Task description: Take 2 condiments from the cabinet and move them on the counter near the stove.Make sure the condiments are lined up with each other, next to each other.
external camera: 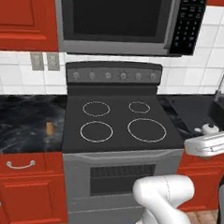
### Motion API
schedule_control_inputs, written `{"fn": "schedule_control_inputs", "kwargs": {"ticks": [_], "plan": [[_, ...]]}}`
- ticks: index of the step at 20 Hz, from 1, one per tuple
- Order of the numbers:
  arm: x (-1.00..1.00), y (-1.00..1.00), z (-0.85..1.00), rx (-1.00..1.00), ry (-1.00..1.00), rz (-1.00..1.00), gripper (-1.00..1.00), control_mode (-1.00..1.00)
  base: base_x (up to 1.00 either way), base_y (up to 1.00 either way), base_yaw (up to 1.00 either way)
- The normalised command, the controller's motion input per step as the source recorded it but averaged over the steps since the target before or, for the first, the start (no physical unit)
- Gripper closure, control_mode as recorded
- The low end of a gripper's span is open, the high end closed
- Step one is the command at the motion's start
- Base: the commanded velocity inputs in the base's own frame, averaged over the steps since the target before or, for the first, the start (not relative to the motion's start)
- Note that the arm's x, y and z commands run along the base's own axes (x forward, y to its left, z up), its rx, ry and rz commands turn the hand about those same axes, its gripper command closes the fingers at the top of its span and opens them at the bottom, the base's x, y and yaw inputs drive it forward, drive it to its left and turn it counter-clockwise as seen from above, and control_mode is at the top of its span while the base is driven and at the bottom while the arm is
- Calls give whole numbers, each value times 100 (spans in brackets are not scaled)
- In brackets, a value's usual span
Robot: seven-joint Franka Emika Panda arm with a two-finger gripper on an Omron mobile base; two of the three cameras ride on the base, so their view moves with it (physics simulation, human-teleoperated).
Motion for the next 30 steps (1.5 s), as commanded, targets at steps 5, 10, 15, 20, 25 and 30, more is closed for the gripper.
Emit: {"fn": "schedule_control_inputs", "kwargs": {"ticks": [5,10,15,20,25,30], "plan": [[0,0,0,0,0,0,100,100,0,68,7],[0,0,0,0,0,0,100,100,0,68,5],[0,0,0,0,0,0,100,100,0,67,5],[0,0,0,0,0,0,100,100,0,60,4],[0,0,0,0,0,0,100,100,0,57,4],[0,0,0,0,0,0,100,100,0,57,6]]}}
